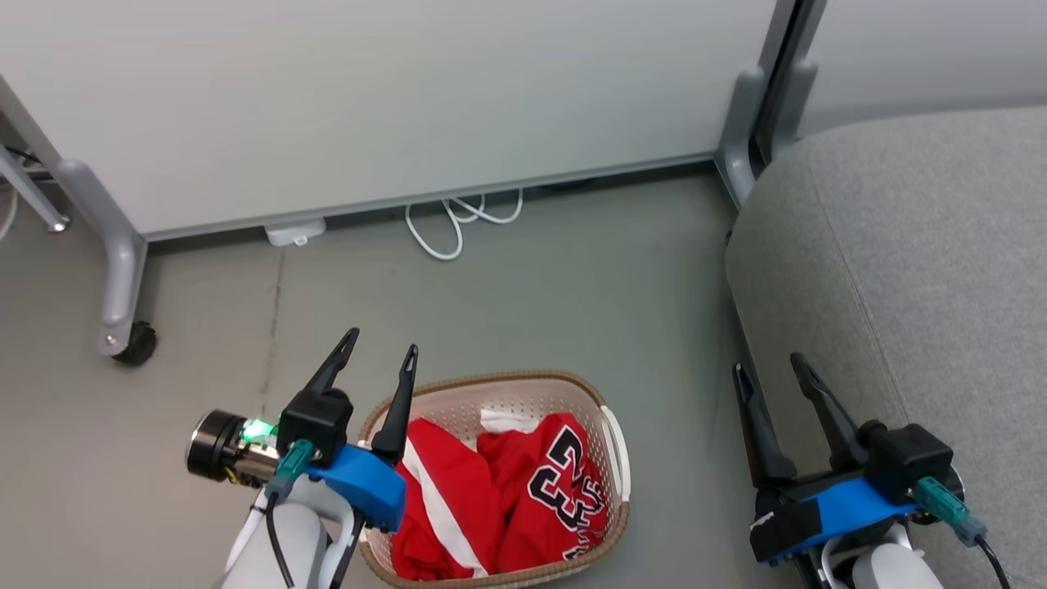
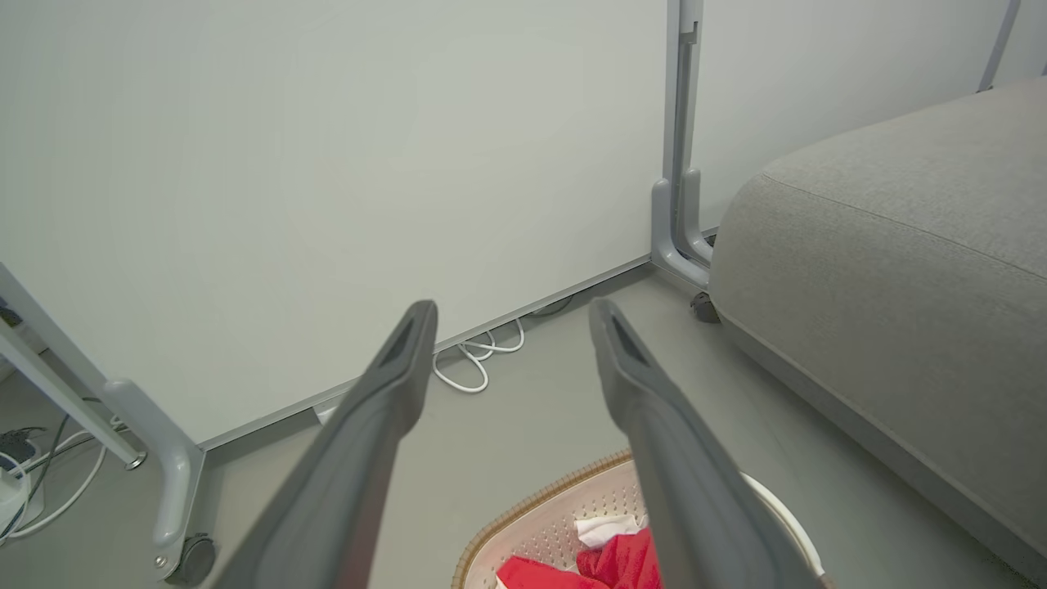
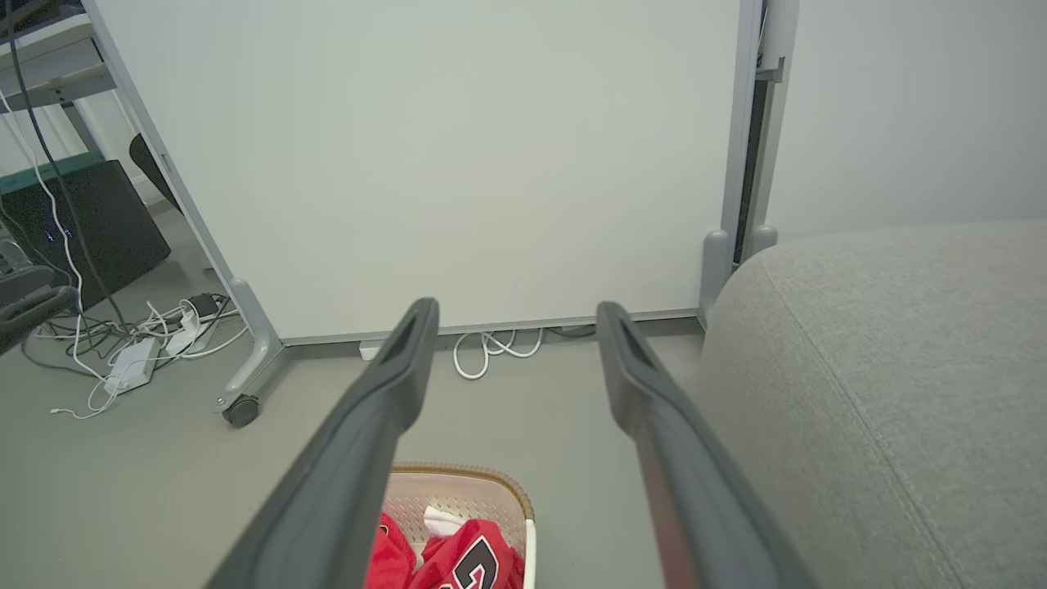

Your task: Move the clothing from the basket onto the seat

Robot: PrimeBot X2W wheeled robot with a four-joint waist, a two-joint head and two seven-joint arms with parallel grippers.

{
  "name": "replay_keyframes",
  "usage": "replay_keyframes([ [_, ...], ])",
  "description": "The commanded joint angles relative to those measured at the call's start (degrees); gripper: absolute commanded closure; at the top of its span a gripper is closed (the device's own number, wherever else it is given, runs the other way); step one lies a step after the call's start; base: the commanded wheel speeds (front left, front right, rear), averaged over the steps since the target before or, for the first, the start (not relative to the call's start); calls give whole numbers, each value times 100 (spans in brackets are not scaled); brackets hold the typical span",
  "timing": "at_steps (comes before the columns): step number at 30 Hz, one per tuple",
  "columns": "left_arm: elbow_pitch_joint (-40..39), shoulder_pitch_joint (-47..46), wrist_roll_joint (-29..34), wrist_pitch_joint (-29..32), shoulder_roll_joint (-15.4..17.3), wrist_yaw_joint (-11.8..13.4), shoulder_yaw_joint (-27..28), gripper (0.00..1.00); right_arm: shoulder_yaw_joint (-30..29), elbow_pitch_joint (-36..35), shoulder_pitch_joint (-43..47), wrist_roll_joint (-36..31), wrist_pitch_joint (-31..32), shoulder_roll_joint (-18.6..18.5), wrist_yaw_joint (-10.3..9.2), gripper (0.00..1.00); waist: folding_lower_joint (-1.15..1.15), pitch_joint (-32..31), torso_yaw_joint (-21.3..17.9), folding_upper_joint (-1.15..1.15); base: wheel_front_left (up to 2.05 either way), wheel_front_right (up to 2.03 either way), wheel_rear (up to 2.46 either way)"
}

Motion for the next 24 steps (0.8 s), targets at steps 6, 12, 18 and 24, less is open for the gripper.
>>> replay_keyframes([
  [6, 587, -695, 23, -25, 297, -36, -539, 0, 57, -91, -348, 65, -21, -26, 3, 0, 0, 748, -336, 0, 0, 0, 0],
  [12, 1227, -1421, -123, -22, 667, -36, -1409, 0, 113, -181, -668, 119, -21, -24, 3, 0, 0, 1396, -559, 0, 0, 0, 0],
  [18, 1886, -2090, -267, -22, 948, -37, -2259, 0, 184, -316, -978, 150, -21, -24, 3, 0, 0, 2061, -750, 0, 0, 0, 0],
  [24, 2681, -2730, -393, 18, 1069, -38, -3204, 0, 202, -443, -1298, 184, -21, -24, 3, 0, 0, 2691, -879, 0, 0, 0, 0],
])
